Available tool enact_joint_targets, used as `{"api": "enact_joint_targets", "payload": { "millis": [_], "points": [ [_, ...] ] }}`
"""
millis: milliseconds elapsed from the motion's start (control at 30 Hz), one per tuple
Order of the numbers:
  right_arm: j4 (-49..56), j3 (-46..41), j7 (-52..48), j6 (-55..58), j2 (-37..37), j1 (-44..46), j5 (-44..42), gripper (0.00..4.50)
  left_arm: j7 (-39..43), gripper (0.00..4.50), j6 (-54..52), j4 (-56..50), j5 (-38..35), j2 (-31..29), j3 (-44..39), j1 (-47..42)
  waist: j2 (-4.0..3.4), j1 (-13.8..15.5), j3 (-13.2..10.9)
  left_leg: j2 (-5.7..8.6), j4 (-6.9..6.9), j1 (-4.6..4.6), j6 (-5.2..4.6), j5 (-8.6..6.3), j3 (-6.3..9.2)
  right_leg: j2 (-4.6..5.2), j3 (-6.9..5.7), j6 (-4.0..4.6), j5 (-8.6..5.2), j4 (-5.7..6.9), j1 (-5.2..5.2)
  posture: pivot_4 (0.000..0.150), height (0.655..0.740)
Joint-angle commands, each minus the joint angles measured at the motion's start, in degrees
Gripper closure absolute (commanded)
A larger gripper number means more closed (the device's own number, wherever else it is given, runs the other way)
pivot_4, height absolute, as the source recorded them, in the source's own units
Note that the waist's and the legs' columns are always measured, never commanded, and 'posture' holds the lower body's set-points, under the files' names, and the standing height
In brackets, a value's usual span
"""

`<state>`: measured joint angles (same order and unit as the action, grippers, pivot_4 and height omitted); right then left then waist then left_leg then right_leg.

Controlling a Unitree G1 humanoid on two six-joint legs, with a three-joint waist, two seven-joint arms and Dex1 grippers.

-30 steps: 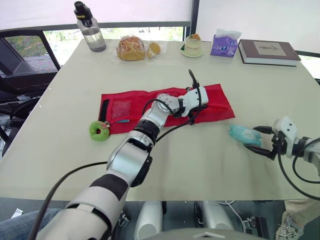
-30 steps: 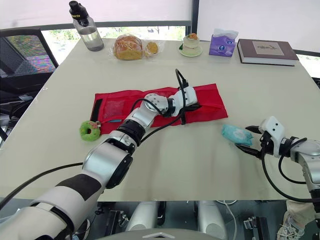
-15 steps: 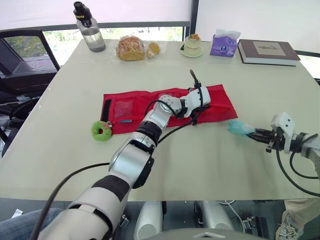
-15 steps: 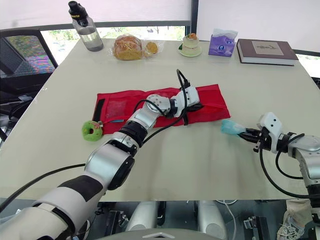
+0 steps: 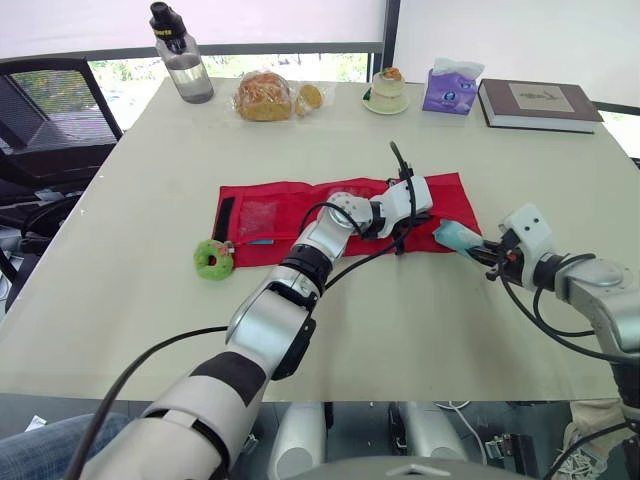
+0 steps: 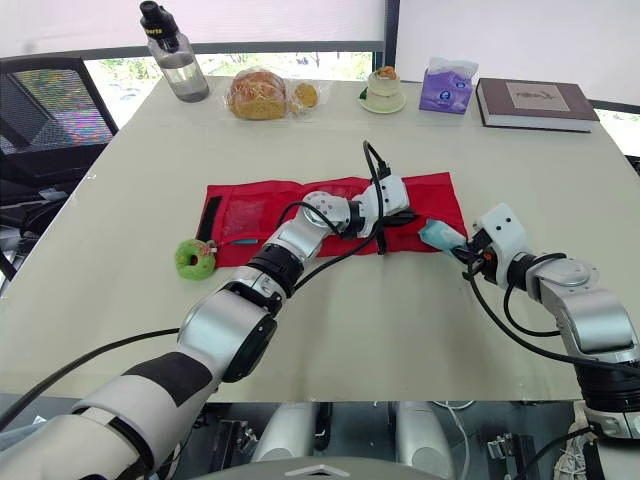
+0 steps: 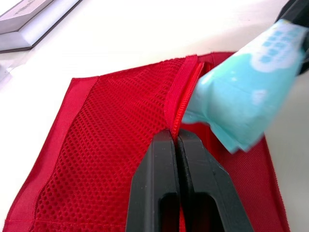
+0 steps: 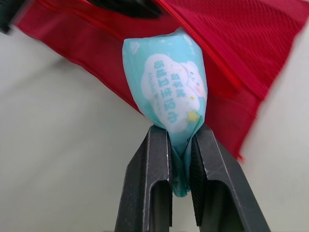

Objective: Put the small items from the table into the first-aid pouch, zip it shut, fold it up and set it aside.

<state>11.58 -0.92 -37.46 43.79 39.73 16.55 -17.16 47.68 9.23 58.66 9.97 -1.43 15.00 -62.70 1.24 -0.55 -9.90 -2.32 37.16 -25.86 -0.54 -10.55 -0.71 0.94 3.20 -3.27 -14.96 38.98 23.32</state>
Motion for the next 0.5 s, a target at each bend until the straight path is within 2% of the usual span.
{"api": "enact_joint_targets", "payload": {
  "millis": [33,367,433,500],
  "points": [
    [0.40,-0.19,6.13,2.87,-3.14,3.48,2.06,4.46,0.30,4.50,0.74,-3.63,-1.26,2.06,-0.05,0.01,0.00,-0.10,0.00,0.00,0.00,0.00,0.00,0.00,0.01,0.00,0.00,0.00,0.00,0.01,0.00,0.150,0.7400],
    [-5.63,0.20,23.11,5.98,-18.43,12.81,7.86,4.46,1.43,4.50,-1.18,-7.70,-1.43,5.73,1.33,2.32,-0.04,-0.06,0.01,0.00,-0.01,-0.07,0.00,0.00,-0.01,0.00,0.01,0.01,0.01,0.04,0.09,0.150,0.7400],
    [-5.63,0.24,24.41,5.57,-19.97,13.40,8.45,3.49,1.43,4.50,-1.69,-8.35,-1.50,5.85,1.45,2.53,-0.04,-0.04,0.02,0.00,-0.01,-0.08,0.00,0.00,-0.01,0.00,0.00,0.01,0.01,0.05,0.09,0.150,0.7400],
    [-5.24,0.51,24.70,5.36,-20.24,13.13,9.16,2.84,1.00,4.50,-2.19,-8.46,-1.37,5.84,1.42,2.48,-0.04,-0.05,0.02,0.00,-0.01,-0.09,0.00,0.00,-0.01,0.00,0.00,0.01,0.00,0.04,0.09,0.150,0.7400]
  ]
}}
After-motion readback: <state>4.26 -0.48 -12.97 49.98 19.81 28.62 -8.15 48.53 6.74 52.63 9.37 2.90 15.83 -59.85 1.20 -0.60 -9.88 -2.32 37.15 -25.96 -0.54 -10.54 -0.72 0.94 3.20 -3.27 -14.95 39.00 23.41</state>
